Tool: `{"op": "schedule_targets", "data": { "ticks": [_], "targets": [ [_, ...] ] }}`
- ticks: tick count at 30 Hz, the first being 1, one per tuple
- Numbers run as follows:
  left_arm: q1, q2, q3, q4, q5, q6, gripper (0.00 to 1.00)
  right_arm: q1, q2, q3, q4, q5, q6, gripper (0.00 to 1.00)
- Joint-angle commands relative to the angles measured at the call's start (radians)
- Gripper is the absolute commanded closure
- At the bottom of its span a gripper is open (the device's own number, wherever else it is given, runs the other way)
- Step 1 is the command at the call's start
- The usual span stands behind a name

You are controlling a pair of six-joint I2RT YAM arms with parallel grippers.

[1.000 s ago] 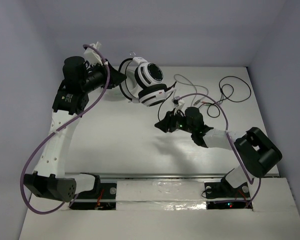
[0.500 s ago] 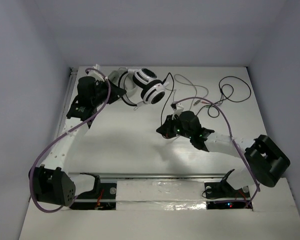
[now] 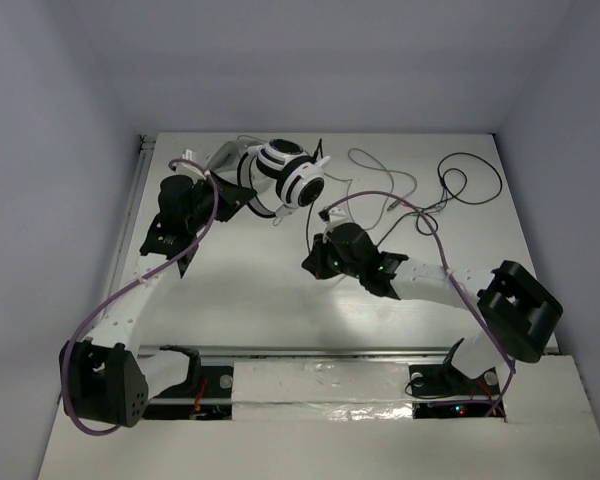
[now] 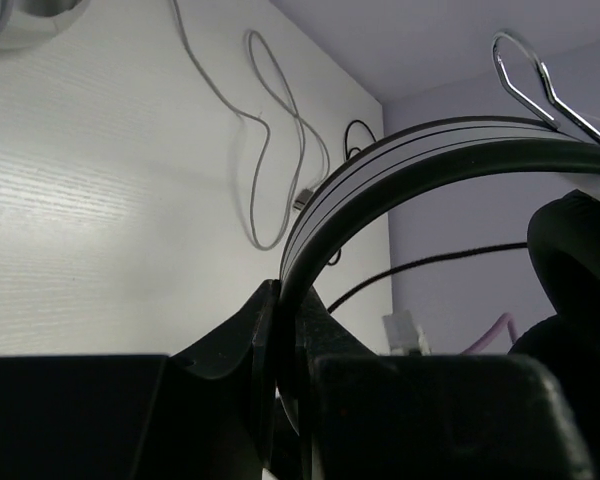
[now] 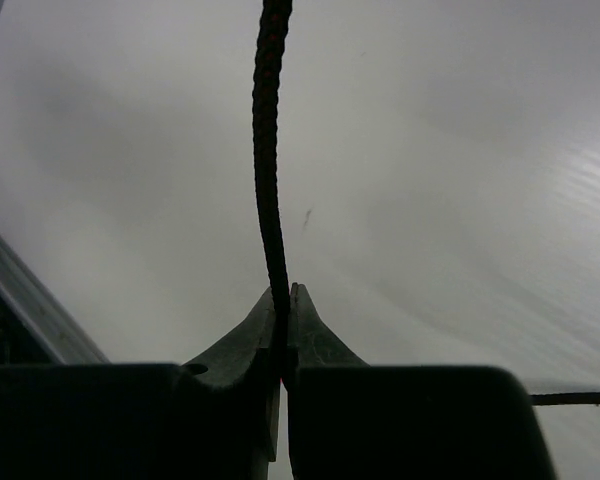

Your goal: Wrap the headphones

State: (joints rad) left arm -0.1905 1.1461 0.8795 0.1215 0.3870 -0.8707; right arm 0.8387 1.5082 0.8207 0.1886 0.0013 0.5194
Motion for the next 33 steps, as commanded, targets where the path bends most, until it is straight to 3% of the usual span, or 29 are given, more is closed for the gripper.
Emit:
{"op": "schedule_targets", "data": {
  "ticks": [1, 8, 17, 22, 27, 33],
  "targets": [
    [-0.004, -0.065, -0.048, 0.199, -0.045, -0.165, 1.00, 0.075, 0.004, 0.035, -0.014, 0.046, -0.006, 1.00],
    [-0.079, -0.083, -0.117, 0.270, -0.230, -0.237, 1.00, 0.178, 0.029, 0.077, -0.052, 0.094, -0.019, 1.00],
    [-0.139, -0.130, -0.086, 0.006, -0.577, -0.022, 1.00, 0.405, -0.106, 0.173, -0.361, 0.229, -0.078, 1.00],
    [-0.174, -0.161, -0.063, -0.081, -0.666, 0.071, 1.00, 0.450, -0.201, 0.201, -0.492, 0.244, -0.064, 1.00],
    [-0.282, -0.129, -0.021, -0.172, -0.746, 0.157, 1.00, 0.461, -0.218, 0.313, -0.641, 0.264, -0.113, 1.00],
    [-0.420, -0.033, 0.056, -0.289, -0.810, 0.304, 1.00, 0.461, -0.223, 0.442, -0.794, 0.407, -0.191, 1.00]
  ]
}}
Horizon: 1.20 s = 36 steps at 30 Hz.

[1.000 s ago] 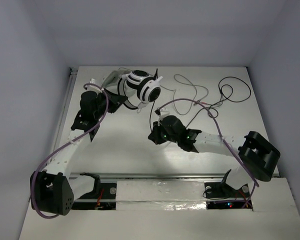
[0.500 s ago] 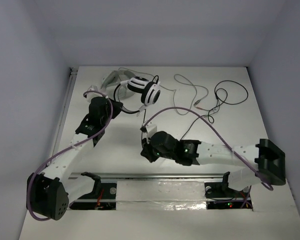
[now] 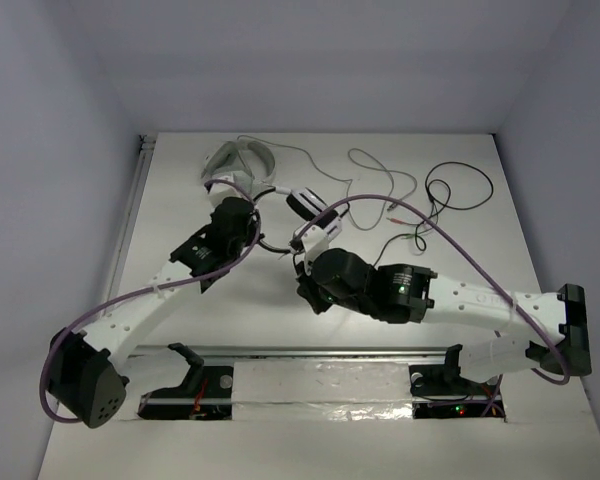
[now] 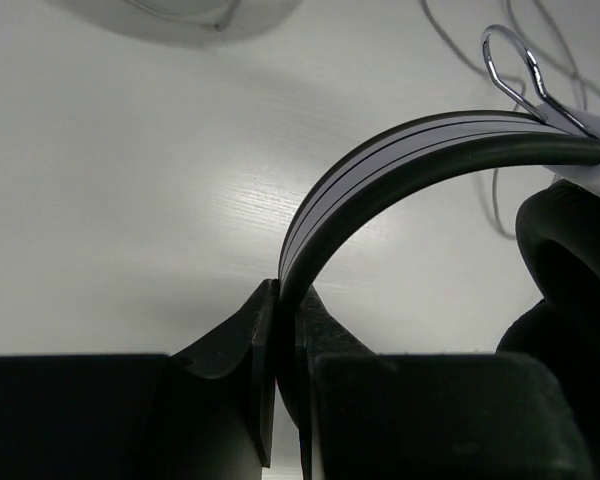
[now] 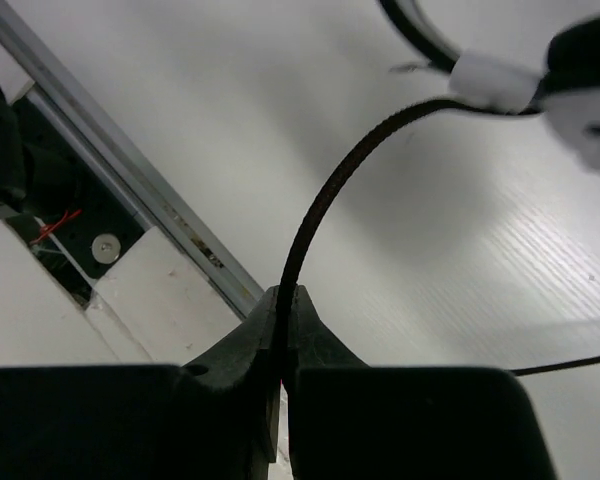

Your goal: Wrap the headphones

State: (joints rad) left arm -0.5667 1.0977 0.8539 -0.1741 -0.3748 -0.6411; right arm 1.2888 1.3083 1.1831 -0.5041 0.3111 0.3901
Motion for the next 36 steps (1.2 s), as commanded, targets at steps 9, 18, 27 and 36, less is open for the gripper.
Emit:
{"op": "schedule_targets", "data": {
  "ticks": [9, 18, 27, 36],
  "targets": [
    [-0.124, 0.042, 0.123, -0.125, -0.066, 0.210, 1.00, 0.010, -0.017, 0.184, -0.229, 0.250, -0.109, 1.00],
    [-0.212, 0.074, 0.163, -0.206, 0.086, 0.331, 1.00, 0.010, -0.009, 0.194, -0.151, 0.514, -0.233, 1.00],
    [-0.246, 0.010, 0.143, -0.206, 0.223, 0.392, 1.00, -0.089, -0.037, 0.132, 0.005, 0.634, -0.329, 0.97],
    [-0.246, -0.021, 0.152, -0.208, 0.318, 0.446, 1.00, -0.249, -0.030, 0.035, 0.107, 0.548, -0.300, 0.84]
  ]
}}
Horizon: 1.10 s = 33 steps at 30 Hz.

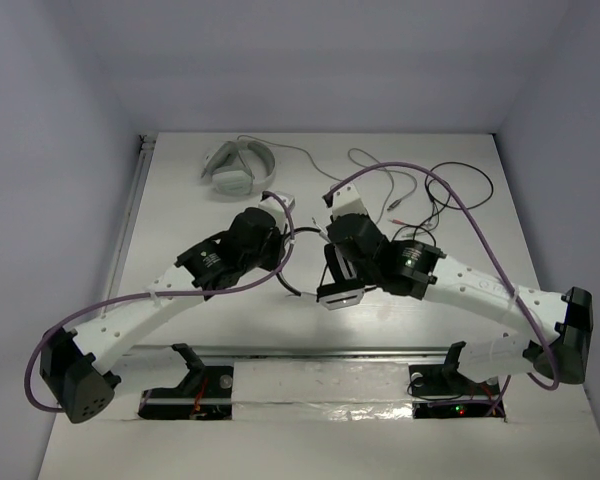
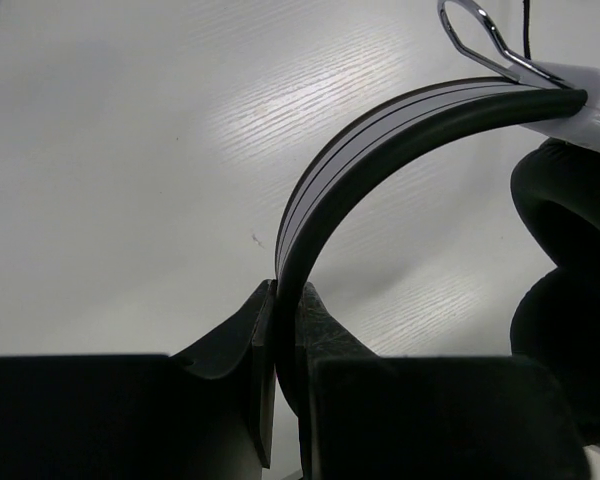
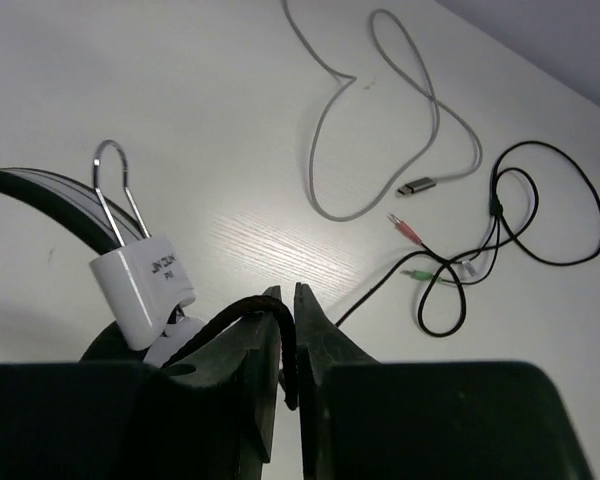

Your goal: Wrap the headphones

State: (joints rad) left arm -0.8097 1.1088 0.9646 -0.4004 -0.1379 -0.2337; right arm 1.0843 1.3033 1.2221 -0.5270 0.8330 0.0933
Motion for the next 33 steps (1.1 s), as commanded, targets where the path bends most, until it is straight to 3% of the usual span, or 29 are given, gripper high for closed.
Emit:
{"op": "schedule_targets", "data": {
  "ticks": [1, 7, 15, 21, 25, 29, 31, 33],
  "targets": [
    [-0.003, -0.030, 0.040, 0.017, 0.081, 0.043, 1.00, -0.044, -0.024, -0.004, 0.130, 0.020, 0.000, 0.83],
    [0.021, -0.044, 0.040, 0.052, 0.205, 0.048, 1.00, -0.098, -0.048, -0.039, 0.186, -0.080, 0.036, 0.70],
    [0.062, -0.070, 0.083, 0.069, 0.330, 0.047, 1.00, -0.204, -0.134, -0.153, 0.304, -0.284, 0.105, 0.70],
    [0.084, -0.041, 0.128, 0.034, 0.248, 0.043, 1.00, -0.227, -0.254, -0.268, 0.422, -0.336, 0.201, 0.75],
    [0.084, -0.004, 0.167, -0.029, 0.201, 0.066, 1.00, -0.236, -0.251, -0.341, 0.507, -0.431, 0.192, 0.66],
    [0.084, -0.003, 0.212, -0.110, 0.147, 0.068, 1.00, -0.300, -0.259, -0.425, 0.684, -0.625, 0.178, 0.60],
    [0.084, -0.007, 0.241, -0.133, 0.106, 0.068, 1.00, -0.427, -0.272, -0.479, 0.749, -0.714, 0.204, 0.60],
    [0.084, -0.013, 0.266, -0.158, 0.110, 0.073, 1.00, -0.503, -0.272, -0.553, 0.853, -0.917, 0.227, 0.59]
  ]
}}
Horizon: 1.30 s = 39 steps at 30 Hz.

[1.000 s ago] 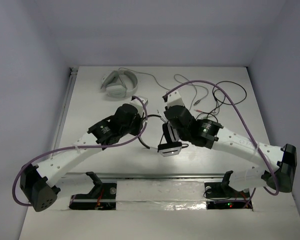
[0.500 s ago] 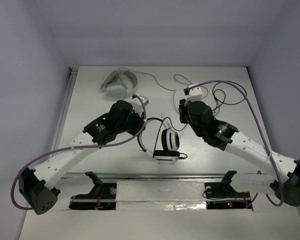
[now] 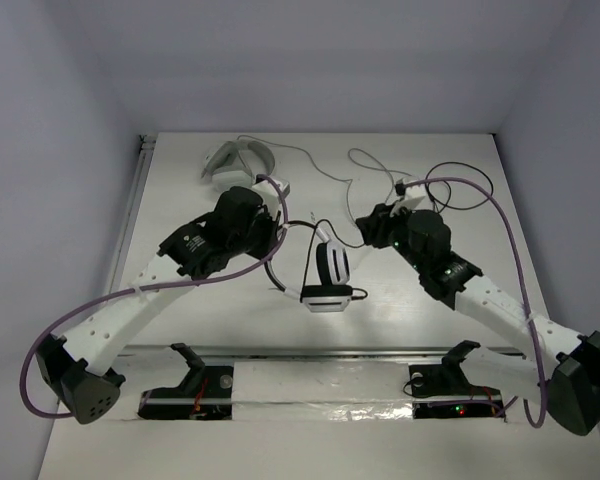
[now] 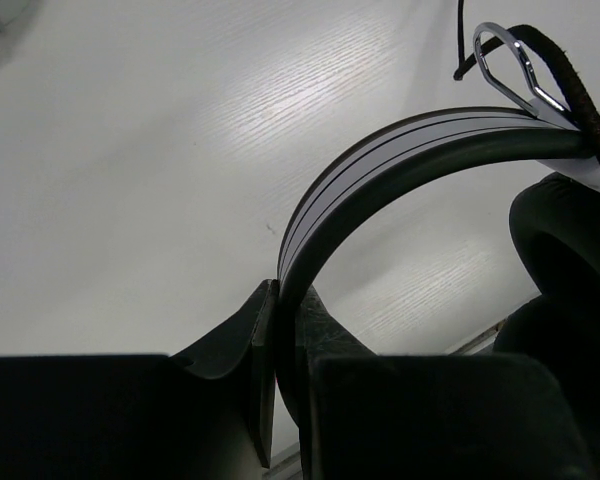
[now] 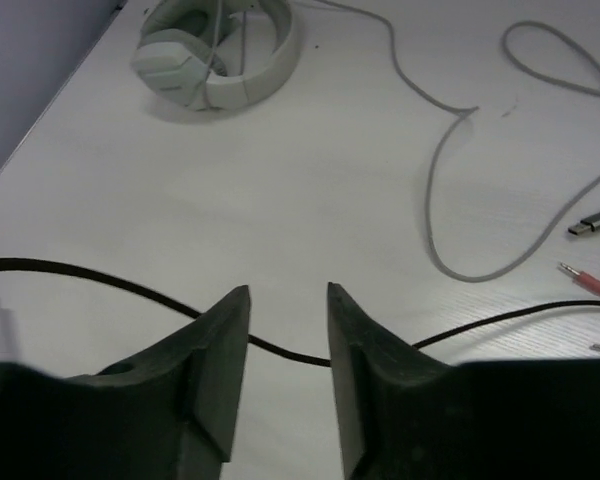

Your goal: Wrap the headphones

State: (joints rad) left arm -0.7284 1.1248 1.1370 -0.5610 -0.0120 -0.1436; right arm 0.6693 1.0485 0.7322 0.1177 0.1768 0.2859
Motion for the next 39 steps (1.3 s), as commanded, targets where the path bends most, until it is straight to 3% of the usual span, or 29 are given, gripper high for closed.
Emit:
{"op": "schedule_targets", "data": {
  "ticks": [1, 7, 10, 14, 21, 27, 34, 39],
  "targets": [
    [0.003, -0.033, 0.115, 0.000, -0.014, -0.016, 1.00, -0.120, 0.001, -0.073, 0.229, -0.310, 0.041, 0.53],
    [0.003, -0.016, 0.201, -0.046, -0.017, 0.001, 1.00, -0.120, 0.105, -0.070, 0.281, -0.497, 0.024, 0.28],
    [0.003, -0.014, 0.230, -0.065, -0.020, 0.010, 1.00, -0.120, 0.168, -0.076, 0.327, -0.545, 0.025, 0.24],
    [0.003, -0.010, 0.262, -0.108, -0.022, 0.016, 1.00, -0.120, 0.258, -0.056, 0.361, -0.473, 0.019, 0.23],
    [0.003, -0.005, 0.335, -0.117, 0.006, 0.010, 1.00, -0.120, 0.344, -0.050, 0.413, -0.476, 0.019, 0.29],
    [0.003, 0.039, 0.504, -0.149, -0.006, -0.008, 1.00, -0.145, 0.403, -0.047, 0.447, -0.497, 0.035, 0.27],
    [0.003, 0.128, 0.803, -0.172, 0.052, -0.036, 1.00, -0.154, 0.449, -0.040, 0.451, -0.499, 0.070, 0.29],
    [0.003, 0.170, 0.860, -0.148, 0.057, -0.054, 1.00, -0.154, 0.459, -0.057, 0.463, -0.539, 0.113, 0.35]
  ]
}}
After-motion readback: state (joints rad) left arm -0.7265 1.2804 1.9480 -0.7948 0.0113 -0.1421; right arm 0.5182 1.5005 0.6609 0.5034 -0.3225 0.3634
